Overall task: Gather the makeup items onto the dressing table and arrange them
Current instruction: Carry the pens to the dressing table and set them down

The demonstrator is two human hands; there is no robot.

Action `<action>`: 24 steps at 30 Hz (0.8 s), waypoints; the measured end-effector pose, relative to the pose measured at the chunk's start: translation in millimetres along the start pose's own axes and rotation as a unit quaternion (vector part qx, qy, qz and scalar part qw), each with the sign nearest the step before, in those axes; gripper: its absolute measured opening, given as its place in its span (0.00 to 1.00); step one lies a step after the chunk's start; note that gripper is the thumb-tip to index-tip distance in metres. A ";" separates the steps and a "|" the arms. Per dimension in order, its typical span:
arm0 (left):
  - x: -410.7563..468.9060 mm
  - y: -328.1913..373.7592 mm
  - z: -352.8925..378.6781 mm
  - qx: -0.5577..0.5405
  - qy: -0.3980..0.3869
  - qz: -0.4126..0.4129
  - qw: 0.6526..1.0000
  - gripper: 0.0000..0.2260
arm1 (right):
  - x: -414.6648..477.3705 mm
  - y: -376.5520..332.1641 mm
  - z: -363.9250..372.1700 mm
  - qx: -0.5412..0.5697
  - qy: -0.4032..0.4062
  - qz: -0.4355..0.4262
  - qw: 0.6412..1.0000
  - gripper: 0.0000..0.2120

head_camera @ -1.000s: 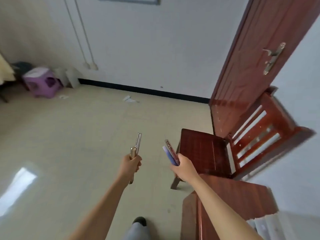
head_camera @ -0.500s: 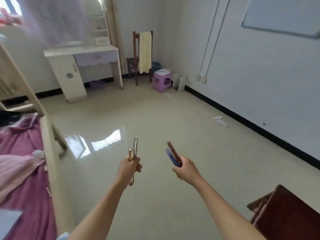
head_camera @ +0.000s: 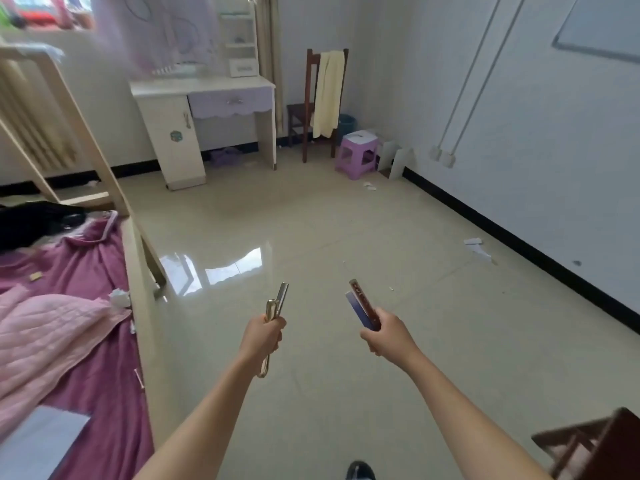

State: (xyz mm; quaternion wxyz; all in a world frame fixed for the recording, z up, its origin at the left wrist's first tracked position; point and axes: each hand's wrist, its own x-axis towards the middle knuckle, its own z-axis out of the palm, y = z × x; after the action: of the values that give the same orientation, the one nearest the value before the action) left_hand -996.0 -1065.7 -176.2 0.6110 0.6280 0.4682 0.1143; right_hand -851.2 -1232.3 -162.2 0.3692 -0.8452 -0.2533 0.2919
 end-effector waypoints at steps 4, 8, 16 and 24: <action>25.6 17.6 20.7 -0.001 -0.006 -0.010 1.000 0.13 | 34.7 2.1 -18.2 -0.012 -0.010 -0.006 1.000 0.08; 65.1 53.5 41.1 0.009 0.010 0.009 1.000 0.13 | 86.3 -2.5 -51.6 -0.023 -0.005 -0.029 0.999 0.06; 142.8 120.7 81.9 -0.034 0.067 0.033 0.997 0.13 | 199.6 -26.4 -111.6 -0.058 -0.039 -0.088 0.994 0.11; 205.5 137.8 82.7 -0.079 0.122 -0.019 0.989 0.11 | 299.4 -48.6 -113.1 -0.075 -0.105 -0.105 0.986 0.11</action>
State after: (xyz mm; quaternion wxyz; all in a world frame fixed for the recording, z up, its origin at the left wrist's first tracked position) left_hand -765.0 -945.2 -162.6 0.5993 0.5502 0.5401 0.2153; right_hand -574.6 -1064.3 -153.3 0.3043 -0.8039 -0.3994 0.3187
